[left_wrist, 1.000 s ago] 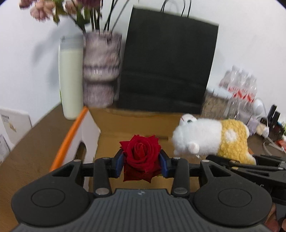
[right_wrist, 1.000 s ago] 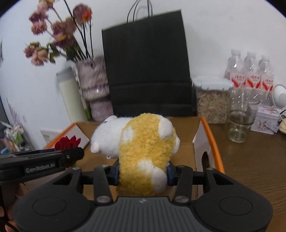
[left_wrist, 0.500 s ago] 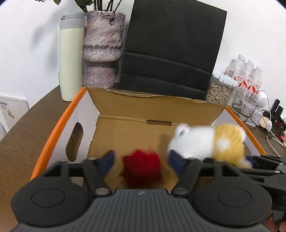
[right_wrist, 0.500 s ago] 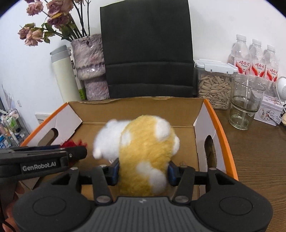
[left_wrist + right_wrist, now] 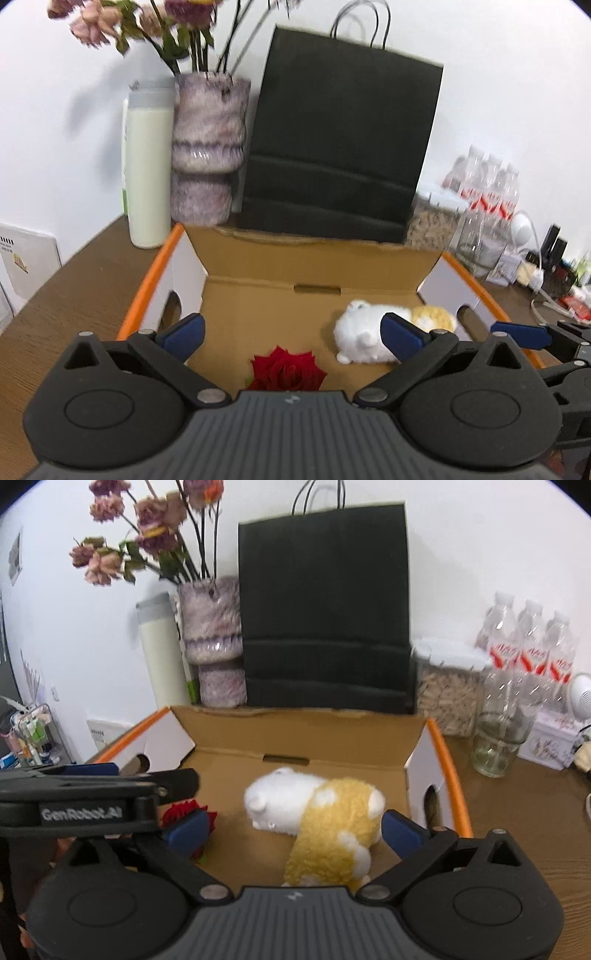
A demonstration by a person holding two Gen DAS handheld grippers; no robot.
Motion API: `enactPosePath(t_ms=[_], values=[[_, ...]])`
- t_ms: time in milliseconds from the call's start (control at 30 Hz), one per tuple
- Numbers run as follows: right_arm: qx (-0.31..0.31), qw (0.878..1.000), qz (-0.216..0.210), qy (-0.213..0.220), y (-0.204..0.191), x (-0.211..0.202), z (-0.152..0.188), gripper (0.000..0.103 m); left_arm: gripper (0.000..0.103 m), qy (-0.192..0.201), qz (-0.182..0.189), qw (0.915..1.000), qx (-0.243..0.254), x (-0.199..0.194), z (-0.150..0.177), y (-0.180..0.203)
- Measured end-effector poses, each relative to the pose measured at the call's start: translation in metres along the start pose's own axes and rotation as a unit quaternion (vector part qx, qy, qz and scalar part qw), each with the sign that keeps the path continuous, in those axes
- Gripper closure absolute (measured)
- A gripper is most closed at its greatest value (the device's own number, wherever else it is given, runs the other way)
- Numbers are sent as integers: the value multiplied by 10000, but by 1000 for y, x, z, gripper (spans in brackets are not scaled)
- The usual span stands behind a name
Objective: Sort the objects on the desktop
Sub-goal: 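Withdraw both tools from the box back over the table items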
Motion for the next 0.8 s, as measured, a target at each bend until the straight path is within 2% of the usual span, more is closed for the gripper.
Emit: enactPosePath(t_ms=[200, 333, 500, 800], values=[[-6, 9993, 142, 337, 11, -35, -1, 2, 0, 431, -179, 9989, -22, -38, -5, -11], [-26, 9988, 243, 417, 19, -60, 9, 2, 0, 559, -290, 9980, 5, -66, 1, -23], [-134, 9981, 354, 483, 25, -91, 29, 2, 0, 560, -547, 9969, 30, -98, 18, -42], [-181, 9986, 404, 300, 29, -135, 80, 2, 0, 238, -948, 9952, 85, -142, 66, -77]])
Point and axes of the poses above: each gripper's, at about its wrist camera, not at the fingertips, and x roughly the way its jaws point, y to its right, z to its underside, the point moved 8 cm from there along x, roughly the way its jaws point, and after that the axes turned 15 degrees about x, right-handed, at the moved point
